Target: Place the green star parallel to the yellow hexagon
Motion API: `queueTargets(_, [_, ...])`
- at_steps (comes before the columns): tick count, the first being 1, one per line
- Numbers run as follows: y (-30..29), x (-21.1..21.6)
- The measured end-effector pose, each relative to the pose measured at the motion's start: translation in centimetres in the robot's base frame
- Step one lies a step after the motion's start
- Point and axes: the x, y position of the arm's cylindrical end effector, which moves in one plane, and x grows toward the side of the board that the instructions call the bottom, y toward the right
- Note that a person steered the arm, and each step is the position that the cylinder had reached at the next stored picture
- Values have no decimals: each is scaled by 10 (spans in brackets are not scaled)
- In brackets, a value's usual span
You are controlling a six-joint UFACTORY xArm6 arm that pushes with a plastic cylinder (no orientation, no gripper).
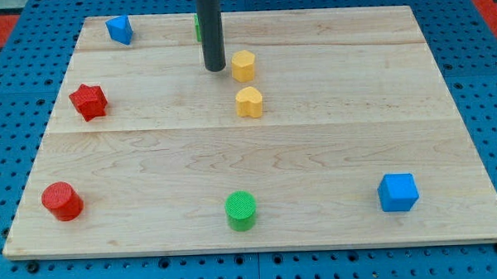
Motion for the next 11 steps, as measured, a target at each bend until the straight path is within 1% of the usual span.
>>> queueTargets(1, [52,5])
queueTargets(2, [41,-12])
queueTargets(3, [72,-58])
queueTargets(4, [46,-106])
queueTargets(5, [0,-122])
queueTargets(6, [-42,-122])
queueTargets(7, [-62,-94])
queueTargets(8, [-56,-77])
queueTargets(9, [-117,-92])
queueTargets(10, [-121,-67])
queueTargets(11, [-72,-63])
